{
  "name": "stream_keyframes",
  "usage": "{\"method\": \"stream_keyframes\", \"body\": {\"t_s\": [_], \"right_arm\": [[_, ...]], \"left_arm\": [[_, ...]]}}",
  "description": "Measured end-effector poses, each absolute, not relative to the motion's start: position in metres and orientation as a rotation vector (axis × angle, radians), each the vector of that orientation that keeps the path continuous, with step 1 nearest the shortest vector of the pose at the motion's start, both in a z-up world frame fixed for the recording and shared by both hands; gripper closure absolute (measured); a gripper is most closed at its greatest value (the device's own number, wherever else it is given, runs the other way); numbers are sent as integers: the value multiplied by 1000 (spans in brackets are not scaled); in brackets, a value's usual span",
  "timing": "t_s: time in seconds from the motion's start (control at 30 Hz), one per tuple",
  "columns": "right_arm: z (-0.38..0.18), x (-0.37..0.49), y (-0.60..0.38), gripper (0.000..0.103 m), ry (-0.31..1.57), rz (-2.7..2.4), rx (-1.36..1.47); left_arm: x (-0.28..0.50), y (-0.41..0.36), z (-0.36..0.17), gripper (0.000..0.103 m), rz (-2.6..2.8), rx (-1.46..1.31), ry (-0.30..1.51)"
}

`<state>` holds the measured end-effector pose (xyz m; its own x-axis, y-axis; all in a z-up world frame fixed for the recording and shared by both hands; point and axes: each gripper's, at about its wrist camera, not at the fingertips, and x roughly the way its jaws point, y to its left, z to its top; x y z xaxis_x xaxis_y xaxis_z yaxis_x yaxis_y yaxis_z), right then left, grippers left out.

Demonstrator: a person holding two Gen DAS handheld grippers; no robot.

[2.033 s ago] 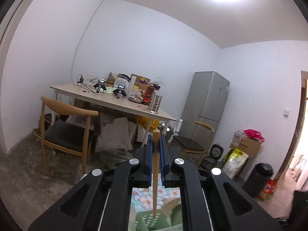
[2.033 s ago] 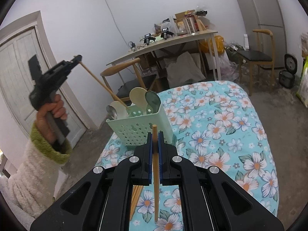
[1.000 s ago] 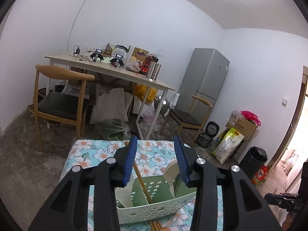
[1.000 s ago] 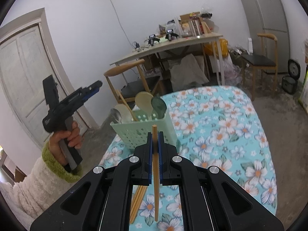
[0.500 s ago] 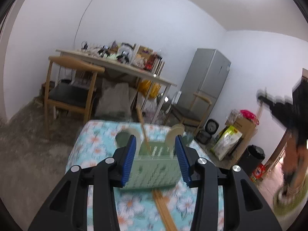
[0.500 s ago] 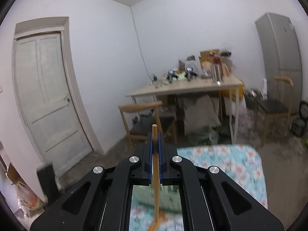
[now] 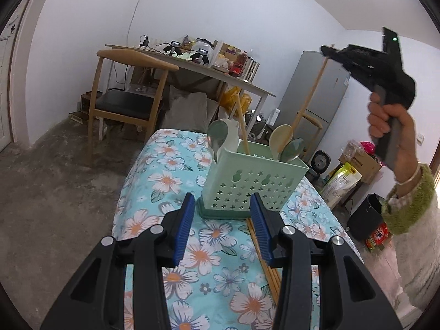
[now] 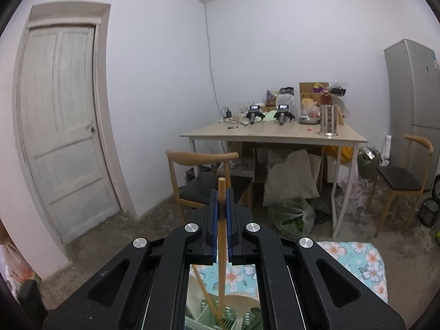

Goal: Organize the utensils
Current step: 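Lower the chopstick into the holder and open the right tool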

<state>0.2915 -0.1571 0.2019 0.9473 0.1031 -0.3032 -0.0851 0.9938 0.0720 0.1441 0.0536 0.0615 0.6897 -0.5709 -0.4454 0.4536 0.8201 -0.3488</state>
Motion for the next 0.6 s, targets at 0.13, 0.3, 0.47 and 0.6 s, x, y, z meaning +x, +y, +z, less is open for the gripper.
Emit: {"method": "stream_keyframes", "body": {"t_s": [0.13,0.3,0.47,0.6], "right_arm": [[180,306,-153,99,346,89,30],[152,315,-150,99,423,84,11],[143,310,-150,74,463,88,28],[149,297,-157,63,444,84,59]], "left_arm": [[144,55,59,63,-575,-219,573],[147,54,52,63,-580,-226,594],[149,52,47,63,-585,-232,614],[149,49,44,63,-592,-235,624]]}}
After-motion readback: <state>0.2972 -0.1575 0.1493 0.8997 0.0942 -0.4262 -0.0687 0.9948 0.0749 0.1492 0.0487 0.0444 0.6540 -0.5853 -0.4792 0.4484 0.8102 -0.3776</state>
